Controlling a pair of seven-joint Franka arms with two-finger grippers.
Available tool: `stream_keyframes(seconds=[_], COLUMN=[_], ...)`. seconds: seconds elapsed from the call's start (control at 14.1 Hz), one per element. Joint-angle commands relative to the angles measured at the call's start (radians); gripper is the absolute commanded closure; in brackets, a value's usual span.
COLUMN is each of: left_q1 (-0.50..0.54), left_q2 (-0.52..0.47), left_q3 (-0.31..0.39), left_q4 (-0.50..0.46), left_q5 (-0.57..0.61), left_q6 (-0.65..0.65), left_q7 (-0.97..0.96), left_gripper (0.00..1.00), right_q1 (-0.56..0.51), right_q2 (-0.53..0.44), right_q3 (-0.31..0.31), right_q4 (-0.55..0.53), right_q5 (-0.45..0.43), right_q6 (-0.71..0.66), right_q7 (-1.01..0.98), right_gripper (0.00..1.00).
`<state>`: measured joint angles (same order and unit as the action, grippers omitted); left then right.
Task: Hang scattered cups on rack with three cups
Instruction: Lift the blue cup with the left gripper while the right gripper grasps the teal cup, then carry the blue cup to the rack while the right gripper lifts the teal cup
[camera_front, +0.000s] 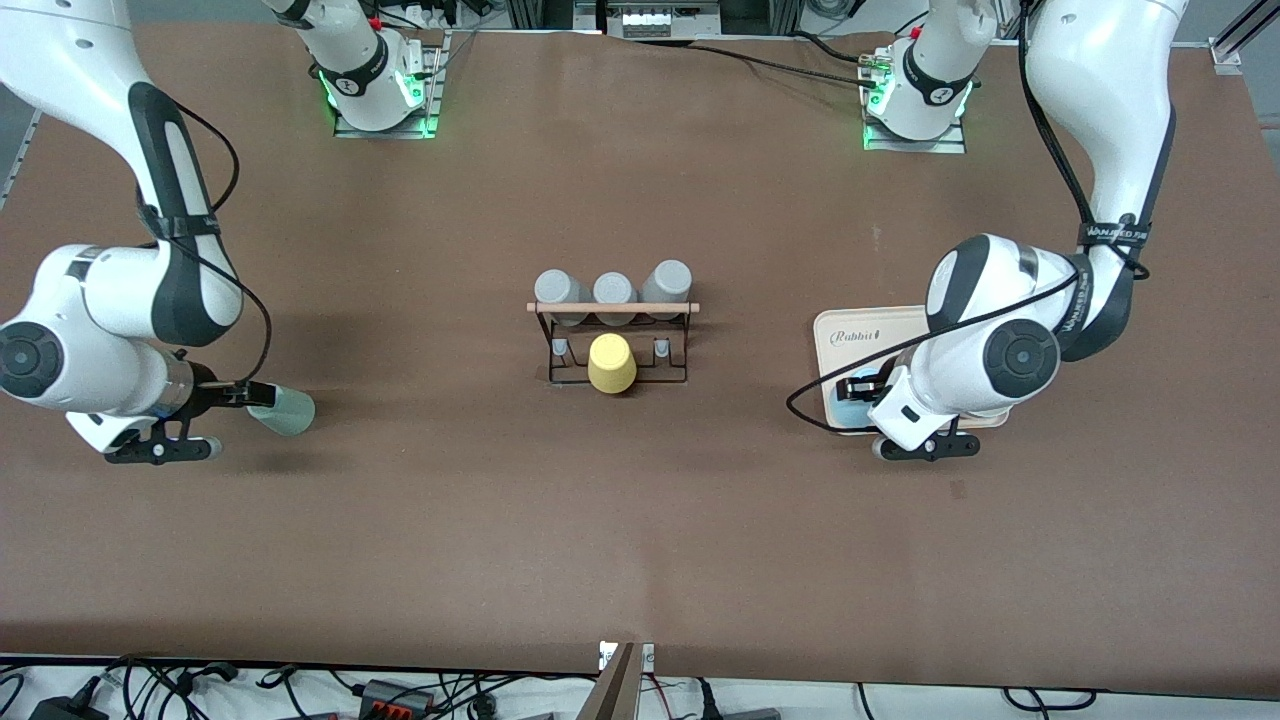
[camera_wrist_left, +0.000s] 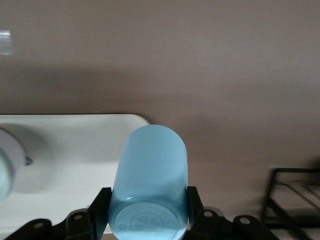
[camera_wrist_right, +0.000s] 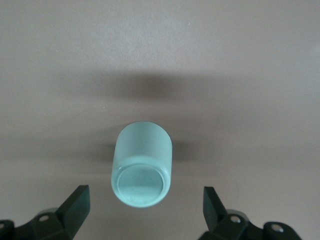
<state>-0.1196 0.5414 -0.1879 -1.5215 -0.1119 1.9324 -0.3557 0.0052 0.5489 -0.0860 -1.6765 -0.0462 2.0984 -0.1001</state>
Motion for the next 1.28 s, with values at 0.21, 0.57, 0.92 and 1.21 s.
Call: stream_keyframes(seconds=[0.21, 0.57, 0.92, 1.21], left_q1=[-0.093, -0.182, -0.23, -0.264], left_q2=[0.086, 0.124, 0.117, 0.127], left_q3=[-0.001, 0.001, -0.001, 0.001], left_q4=[0.199, 0.274, 0.264, 0.253], left_q5=[-0.279, -0.289, -0.287, -0.276], left_q6=[-0.046, -0.035, -0.036, -0.038], left_q7=[-0.485, -0.752, -0.783, -0.776], left_gripper=[0.99, 0.99, 0.99, 0.99], right_q1=[-0.007, -0.001, 0.002, 0.047], right_q2=[0.006, 0.002, 0.0, -0.046], right_q3=[0.006, 0.006, 0.008, 0.023], right_q4=[-0.075, -0.095, -0.086, -0.017], right_q5=[0.022, 0.02, 0.019, 0.02], right_q6=[0.066, 0.077, 0.069, 0.002], right_q7=[-0.027, -0.029, -0.029, -0.023], right_gripper=[0.0, 0.1, 0.57, 0.68])
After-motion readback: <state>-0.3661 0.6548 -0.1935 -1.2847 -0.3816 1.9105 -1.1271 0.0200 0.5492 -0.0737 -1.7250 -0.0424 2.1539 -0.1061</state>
